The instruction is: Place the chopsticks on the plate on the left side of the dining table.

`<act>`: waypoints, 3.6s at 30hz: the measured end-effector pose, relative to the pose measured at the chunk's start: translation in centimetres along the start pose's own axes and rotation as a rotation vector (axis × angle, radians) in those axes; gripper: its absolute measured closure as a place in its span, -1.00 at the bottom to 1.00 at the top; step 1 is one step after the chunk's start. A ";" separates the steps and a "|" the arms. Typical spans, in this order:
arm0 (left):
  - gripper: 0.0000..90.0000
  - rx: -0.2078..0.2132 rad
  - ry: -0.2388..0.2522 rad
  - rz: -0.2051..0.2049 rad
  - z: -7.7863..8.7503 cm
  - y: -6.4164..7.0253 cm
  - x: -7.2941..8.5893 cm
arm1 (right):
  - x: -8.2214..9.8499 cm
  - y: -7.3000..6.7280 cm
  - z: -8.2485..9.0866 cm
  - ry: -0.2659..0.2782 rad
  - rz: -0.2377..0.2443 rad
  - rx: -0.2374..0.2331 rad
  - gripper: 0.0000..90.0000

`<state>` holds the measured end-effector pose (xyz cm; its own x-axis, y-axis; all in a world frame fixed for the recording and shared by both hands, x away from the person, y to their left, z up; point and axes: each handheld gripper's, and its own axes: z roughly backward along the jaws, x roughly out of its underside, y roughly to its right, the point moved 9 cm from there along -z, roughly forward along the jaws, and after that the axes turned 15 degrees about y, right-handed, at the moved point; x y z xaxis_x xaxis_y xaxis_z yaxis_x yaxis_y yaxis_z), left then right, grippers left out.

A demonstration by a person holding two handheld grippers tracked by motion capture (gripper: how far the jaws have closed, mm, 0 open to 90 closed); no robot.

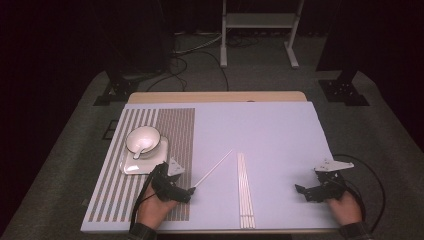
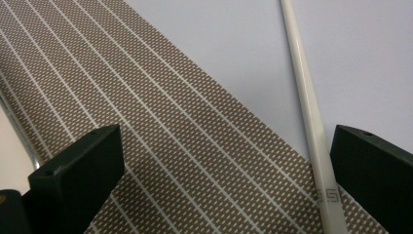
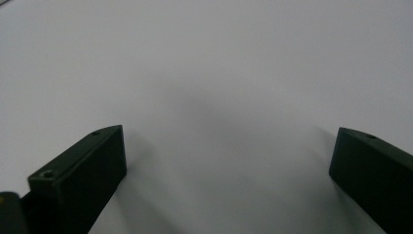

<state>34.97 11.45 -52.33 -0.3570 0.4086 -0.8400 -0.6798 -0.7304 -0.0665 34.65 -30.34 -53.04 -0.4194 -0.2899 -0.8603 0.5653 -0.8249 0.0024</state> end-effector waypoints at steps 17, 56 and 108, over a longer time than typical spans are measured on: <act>-1.00 0.043 0.059 0.052 -0.1 0.4 -1.4 | 0.0 0.0 0.0 0.000 0.000 0.000 -1.00; -0.46 0.121 0.055 0.032 -2.8 3.2 -3.7 | 0.0 0.0 0.0 0.001 0.001 0.000 -1.00; 0.69 0.104 0.017 -0.012 -2.2 3.6 -2.8 | 0.0 0.0 0.0 0.001 0.002 0.000 -1.00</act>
<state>34.97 6.47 -51.44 -0.3383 0.4066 -0.8487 -0.7469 -0.6646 -0.0207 34.65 -30.35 -53.03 -0.4176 -0.2910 -0.8608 0.5662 -0.8243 0.0039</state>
